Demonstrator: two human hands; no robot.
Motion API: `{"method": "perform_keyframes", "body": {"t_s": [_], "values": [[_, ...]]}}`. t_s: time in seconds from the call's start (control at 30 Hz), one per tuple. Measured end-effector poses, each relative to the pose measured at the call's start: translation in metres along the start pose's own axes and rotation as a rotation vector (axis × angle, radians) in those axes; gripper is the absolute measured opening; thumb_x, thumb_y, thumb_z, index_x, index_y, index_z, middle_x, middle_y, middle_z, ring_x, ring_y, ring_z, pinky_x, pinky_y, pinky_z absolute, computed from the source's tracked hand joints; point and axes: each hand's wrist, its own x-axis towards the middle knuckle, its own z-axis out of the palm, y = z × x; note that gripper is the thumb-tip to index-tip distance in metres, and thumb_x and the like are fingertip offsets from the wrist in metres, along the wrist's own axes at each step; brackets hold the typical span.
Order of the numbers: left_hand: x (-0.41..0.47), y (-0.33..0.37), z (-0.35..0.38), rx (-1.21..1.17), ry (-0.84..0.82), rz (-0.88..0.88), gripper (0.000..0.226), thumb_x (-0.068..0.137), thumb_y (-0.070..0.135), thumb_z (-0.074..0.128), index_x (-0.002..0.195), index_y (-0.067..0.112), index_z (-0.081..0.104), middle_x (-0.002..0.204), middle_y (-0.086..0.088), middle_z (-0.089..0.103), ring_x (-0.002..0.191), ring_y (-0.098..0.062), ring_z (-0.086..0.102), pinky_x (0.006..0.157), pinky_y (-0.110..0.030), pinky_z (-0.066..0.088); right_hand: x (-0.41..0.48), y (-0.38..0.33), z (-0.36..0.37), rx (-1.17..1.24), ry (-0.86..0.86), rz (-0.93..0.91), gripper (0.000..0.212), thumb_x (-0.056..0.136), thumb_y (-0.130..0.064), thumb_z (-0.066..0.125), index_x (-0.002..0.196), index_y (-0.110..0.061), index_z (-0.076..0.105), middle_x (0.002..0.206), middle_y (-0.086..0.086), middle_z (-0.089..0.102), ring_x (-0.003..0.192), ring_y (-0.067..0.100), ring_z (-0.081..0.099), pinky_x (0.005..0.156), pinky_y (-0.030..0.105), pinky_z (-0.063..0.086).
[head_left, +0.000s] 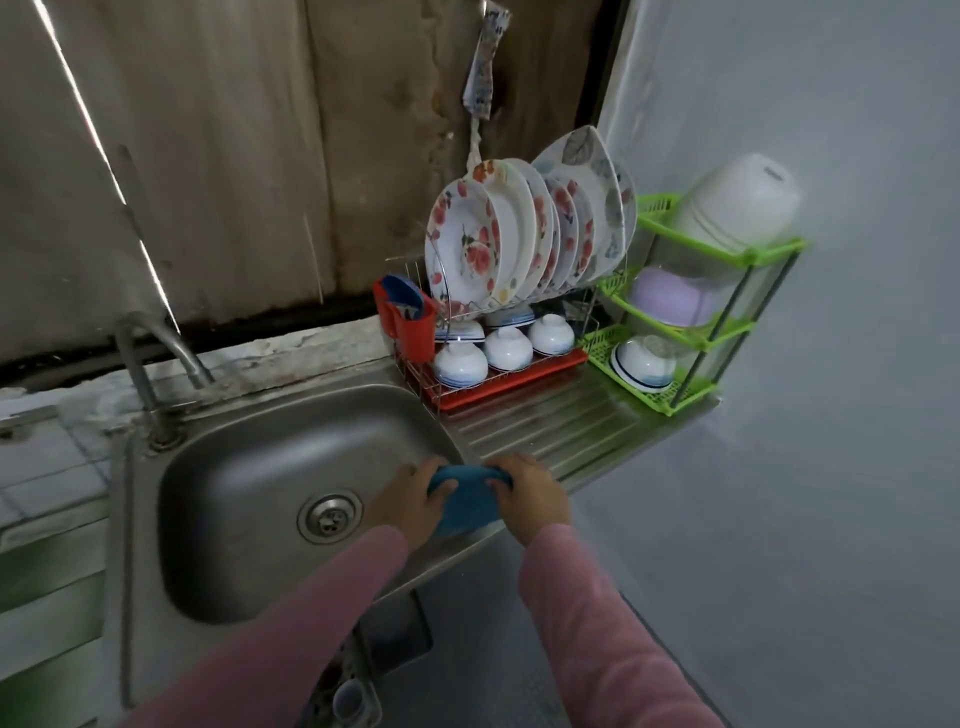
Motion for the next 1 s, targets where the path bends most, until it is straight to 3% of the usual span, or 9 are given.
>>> {"method": "perform_keyframes", "body": {"t_s": [0.2,0.37,0.5,0.6,0.7,0.77,0.87,0.93,1.0], "values": [[0.077,0.017,0.011,-0.087,-0.014,-0.02,0.028,0.095,0.047,0.05,0.122,0.037,0.05,0.122,0.003,0.053,0.1,-0.019,0.056,0.089,-0.035,0.048,0.089,0.034,-0.013,0.036,-0.085,-0.006,0.031,0.09,-0.008,0.054,0.115,-0.019,0.068,0.117,0.004,0.063,0.106,0.025,0.059,0.088,0.031,0.046],[0.11,0.031,0.022,-0.157,0.023,-0.075,0.017,0.093,0.036,0.06,0.107,0.031,0.053,0.112,0.003,0.047,0.097,-0.019,0.054,0.084,-0.029,0.044,0.137,0.062,-0.013,0.087,-0.114,-0.053,0.027,0.085,-0.002,0.059,0.109,-0.01,0.07,0.11,0.011,0.064,0.101,0.029,0.059,0.081,0.027,0.043],[0.123,0.032,0.034,-0.132,0.054,-0.14,0.019,0.092,0.04,0.061,0.107,0.03,0.054,0.113,0.008,0.047,0.095,-0.015,0.053,0.083,-0.027,0.042,0.169,0.08,-0.009,0.083,-0.225,-0.094,0.026,0.085,-0.003,0.062,0.108,-0.011,0.07,0.112,0.011,0.065,0.102,0.028,0.059,0.085,0.029,0.045],[0.134,0.041,0.04,-0.167,0.164,-0.167,0.018,0.09,0.032,0.065,0.106,0.027,0.059,0.112,0.006,0.048,0.096,-0.014,0.052,0.084,-0.026,0.041,0.194,0.09,-0.009,0.106,-0.227,-0.207,0.025,0.083,0.003,0.064,0.106,-0.004,0.07,0.112,0.015,0.063,0.103,0.029,0.058,0.09,0.029,0.043],[0.139,0.049,0.056,-0.258,0.303,-0.174,0.022,0.085,0.02,0.073,0.106,0.022,0.066,0.112,0.003,0.049,0.102,-0.017,0.053,0.096,-0.03,0.045,0.208,0.104,-0.008,0.122,-0.18,-0.32,0.028,0.078,0.013,0.062,0.104,0.003,0.066,0.113,0.016,0.057,0.1,0.025,0.054,0.09,0.019,0.039],[0.136,0.051,0.07,-0.209,0.298,-0.173,0.028,0.084,0.018,0.074,0.11,0.021,0.067,0.116,0.003,0.049,0.104,-0.015,0.053,0.097,-0.025,0.043,0.211,0.118,-0.003,0.113,-0.225,-0.373,0.032,0.077,0.015,0.061,0.107,0.004,0.064,0.122,0.015,0.053,0.106,0.022,0.051,0.094,0.013,0.034],[0.127,0.05,0.091,-0.035,0.214,-0.156,0.029,0.081,0.025,0.075,0.108,0.021,0.067,0.124,0.0,0.052,0.104,-0.022,0.059,0.091,-0.03,0.049,0.208,0.143,0.008,0.068,-0.383,-0.417,0.031,0.08,0.01,0.061,0.11,0.0,0.063,0.134,0.013,0.051,0.12,0.027,0.052,0.106,0.025,0.039],[0.12,0.049,0.105,0.066,0.17,-0.139,0.03,0.076,0.034,0.071,0.103,0.022,0.067,0.122,-0.004,0.056,0.093,-0.031,0.065,0.081,-0.039,0.056,0.204,0.159,0.015,0.042,-0.428,-0.45,0.026,0.079,0.006,0.062,0.104,-0.002,0.065,0.133,0.014,0.052,0.117,0.032,0.056,0.101,0.031,0.044],[0.114,0.049,0.114,0.105,0.185,-0.163,0.035,0.075,0.044,0.057,0.099,0.022,0.069,0.117,-0.006,0.06,0.084,-0.032,0.066,0.075,-0.039,0.057,0.196,0.172,0.018,0.025,-0.453,-0.482,0.023,0.077,0.001,0.062,0.1,-0.004,0.064,0.129,0.012,0.055,0.11,0.033,0.059,0.093,0.034,0.048]]}}
